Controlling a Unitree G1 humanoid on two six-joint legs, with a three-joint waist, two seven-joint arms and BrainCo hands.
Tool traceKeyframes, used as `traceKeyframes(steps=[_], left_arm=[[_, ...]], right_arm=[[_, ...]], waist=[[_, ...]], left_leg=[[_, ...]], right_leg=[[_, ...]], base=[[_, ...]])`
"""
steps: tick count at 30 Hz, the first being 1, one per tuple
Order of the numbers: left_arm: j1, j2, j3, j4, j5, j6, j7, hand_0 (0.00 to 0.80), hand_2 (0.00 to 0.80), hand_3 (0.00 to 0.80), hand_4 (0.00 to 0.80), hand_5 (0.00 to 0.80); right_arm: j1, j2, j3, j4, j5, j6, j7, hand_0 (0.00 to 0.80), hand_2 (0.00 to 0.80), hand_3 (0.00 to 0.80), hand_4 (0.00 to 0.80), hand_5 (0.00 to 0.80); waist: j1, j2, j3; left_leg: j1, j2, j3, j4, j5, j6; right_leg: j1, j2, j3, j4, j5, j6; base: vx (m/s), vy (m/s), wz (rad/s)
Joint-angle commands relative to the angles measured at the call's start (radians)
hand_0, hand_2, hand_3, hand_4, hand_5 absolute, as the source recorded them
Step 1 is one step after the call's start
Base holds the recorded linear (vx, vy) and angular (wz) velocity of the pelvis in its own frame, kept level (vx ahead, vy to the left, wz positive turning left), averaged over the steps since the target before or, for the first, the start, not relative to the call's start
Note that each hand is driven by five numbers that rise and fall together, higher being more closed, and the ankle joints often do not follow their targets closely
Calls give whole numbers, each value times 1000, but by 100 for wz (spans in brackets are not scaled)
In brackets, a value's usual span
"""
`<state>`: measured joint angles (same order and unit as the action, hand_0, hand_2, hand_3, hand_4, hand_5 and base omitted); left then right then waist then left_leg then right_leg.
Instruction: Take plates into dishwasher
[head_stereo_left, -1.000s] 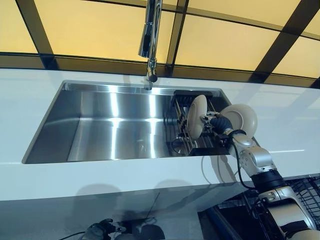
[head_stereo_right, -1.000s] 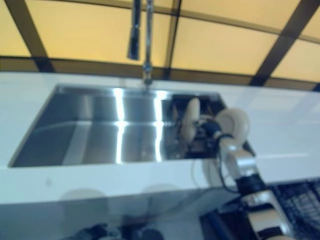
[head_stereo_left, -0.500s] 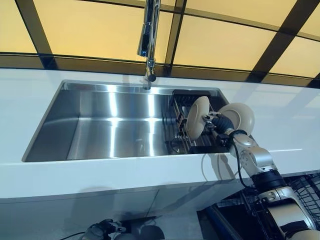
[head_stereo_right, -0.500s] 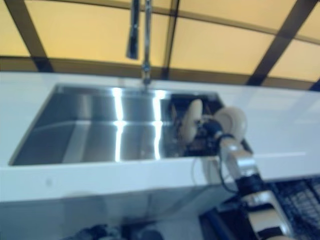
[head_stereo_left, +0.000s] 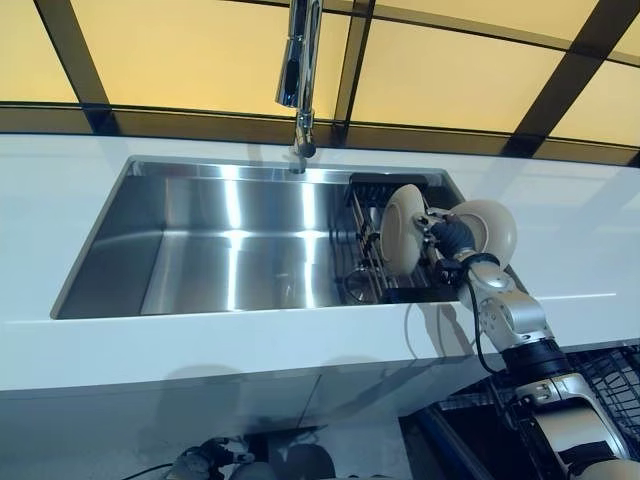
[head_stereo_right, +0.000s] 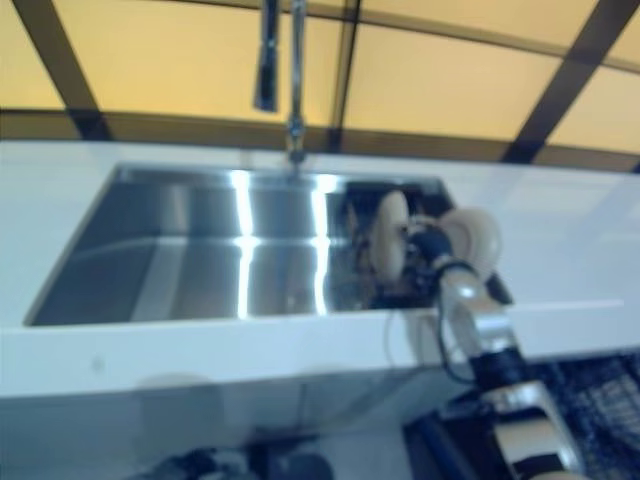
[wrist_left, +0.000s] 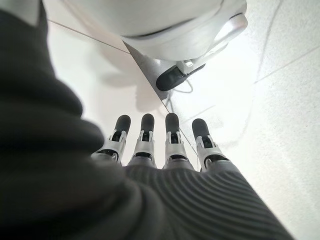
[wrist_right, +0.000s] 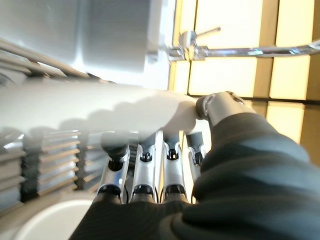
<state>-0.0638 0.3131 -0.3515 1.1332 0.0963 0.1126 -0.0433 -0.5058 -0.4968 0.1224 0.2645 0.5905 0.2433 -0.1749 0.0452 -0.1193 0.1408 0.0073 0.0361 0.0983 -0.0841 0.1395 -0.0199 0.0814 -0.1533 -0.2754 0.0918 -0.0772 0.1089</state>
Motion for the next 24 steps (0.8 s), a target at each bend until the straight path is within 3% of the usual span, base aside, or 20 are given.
traceKeyframes(steps=[1, 7, 12, 24], left_arm=[[-26, -9, -31, 38, 47, -21, -5, 0, 0, 0, 0, 0], [-9, -3, -23, 40, 61, -28, -11, 0, 0, 0, 0, 0], [-6, 1, -23, 36, 64, -23, -15, 0, 0, 0, 0, 0], [6, 9, -37, 34, 61, -24, -14, 0, 0, 0, 0, 0]], right_arm=[[-107, -84, -99, -116, -27, -118, -63, 800, 800, 800, 800, 800], [-151, -170, -126, -178, -122, -139, -116, 800, 800, 800, 800, 800], [-176, -221, -124, -215, -93, -109, -150, 800, 800, 800, 800, 800], [-210, -275, -138, -288, -45, -125, -263, 800, 800, 800, 800, 800]], waist=[[33, 11, -25], [32, 8, -32], [29, 5, -36], [26, 1, -31]], left_leg=[[105, -39, -3, -3, -178, 63], [110, -43, -3, -3, -180, 65], [112, -46, -5, -3, -181, 68], [118, -48, -4, -3, -181, 70]], right_leg=[[-100, -93, 13, 91, 223, 91], [-100, -92, 14, 92, 220, 91], [-99, -89, 17, 93, 214, 88], [-93, -84, 21, 90, 210, 82]], base=[[0, 0, 0], [17, 8, 5], [8, 1, 2], [8, -2, -4]])
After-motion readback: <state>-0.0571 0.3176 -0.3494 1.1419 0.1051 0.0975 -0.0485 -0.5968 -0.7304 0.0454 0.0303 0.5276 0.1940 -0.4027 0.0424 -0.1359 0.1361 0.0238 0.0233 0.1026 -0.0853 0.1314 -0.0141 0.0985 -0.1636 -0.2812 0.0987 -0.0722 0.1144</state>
